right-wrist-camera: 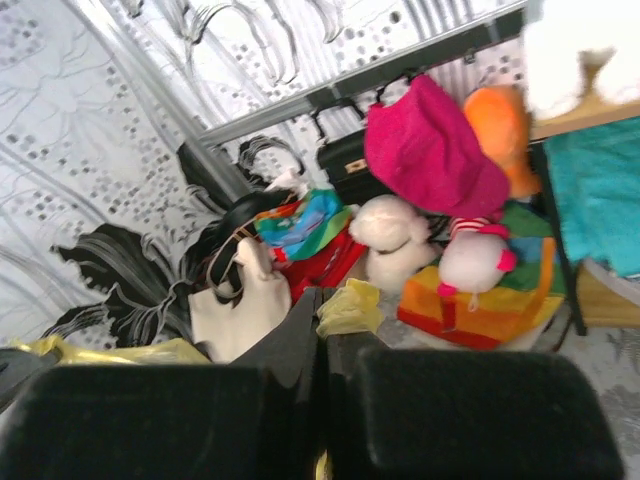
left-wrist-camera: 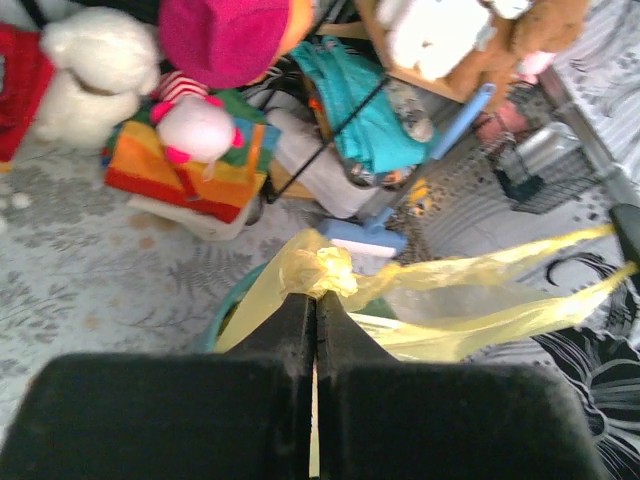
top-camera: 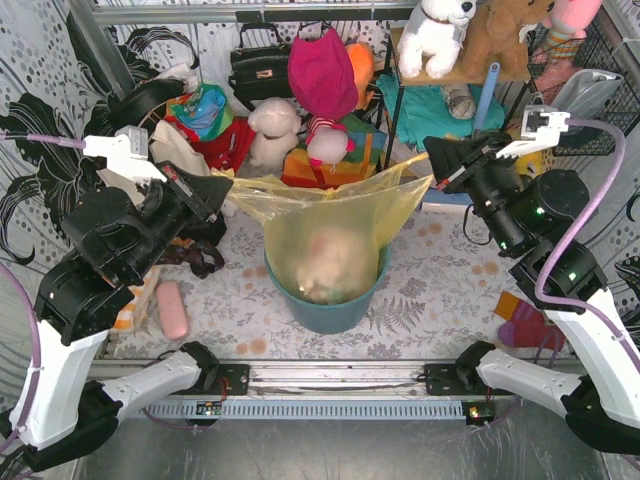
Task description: Tie the trash bag
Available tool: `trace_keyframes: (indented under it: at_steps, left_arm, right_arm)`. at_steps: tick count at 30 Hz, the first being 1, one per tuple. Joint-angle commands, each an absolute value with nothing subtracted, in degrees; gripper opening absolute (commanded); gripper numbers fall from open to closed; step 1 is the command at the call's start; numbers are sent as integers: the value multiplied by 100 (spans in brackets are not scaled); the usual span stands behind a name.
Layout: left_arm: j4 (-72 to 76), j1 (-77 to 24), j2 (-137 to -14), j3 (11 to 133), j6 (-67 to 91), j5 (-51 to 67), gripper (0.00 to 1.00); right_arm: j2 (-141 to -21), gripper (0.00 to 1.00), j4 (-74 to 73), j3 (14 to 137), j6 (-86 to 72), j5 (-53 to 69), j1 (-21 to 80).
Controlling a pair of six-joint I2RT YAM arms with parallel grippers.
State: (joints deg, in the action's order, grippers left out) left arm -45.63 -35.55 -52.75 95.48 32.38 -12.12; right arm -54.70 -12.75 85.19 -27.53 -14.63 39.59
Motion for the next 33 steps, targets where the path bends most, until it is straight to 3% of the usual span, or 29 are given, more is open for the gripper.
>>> trace_keyframes:
  at_steps: [1, 12, 16, 19, 24, 26, 30, 33]
  left_arm:
    - [-4939, -3513, -5213, 9607, 3302, -2211, 0]
    - [-4540, -3516, -4911, 9311, 3233, -2518, 0]
    - [-3790, -3516, -4553, 8868, 3057, -2016, 0]
    - [-2831, -3516, -4483, 8646, 2933, -829, 11]
    - [-1615, -3515, -4846, 8602, 3198, 1082, 30]
    - [-1224, -3516, -4979, 8527, 3391, 1619, 36]
    - [-1005, -3509, -5167, 8567, 3580, 2209, 44]
    - [-1615, -3516, -5166, 8834, 3442, 1942, 48]
  right_arm:
    - [-5189, 0, -1312, 8409, -2617, -2621, 3973]
    - [-4753, 0, -1029, 7849, -2883, -3369, 3973]
    - [-4569, 0, -256, 7475, -2815, -2694, 3973]
    - [-4708, 0, 415, 7465, -2675, -1374, 3973]
    - [-5412, 36, 998, 8008, -2906, 783, 3973]
    - [-5648, 45, 1250, 8136, -3101, 1363, 3973]
    - [-5933, 52, 1336, 8391, -3294, 1930, 3973]
    - [-5933, 55, 1261, 8414, -3301, 1974, 3972]
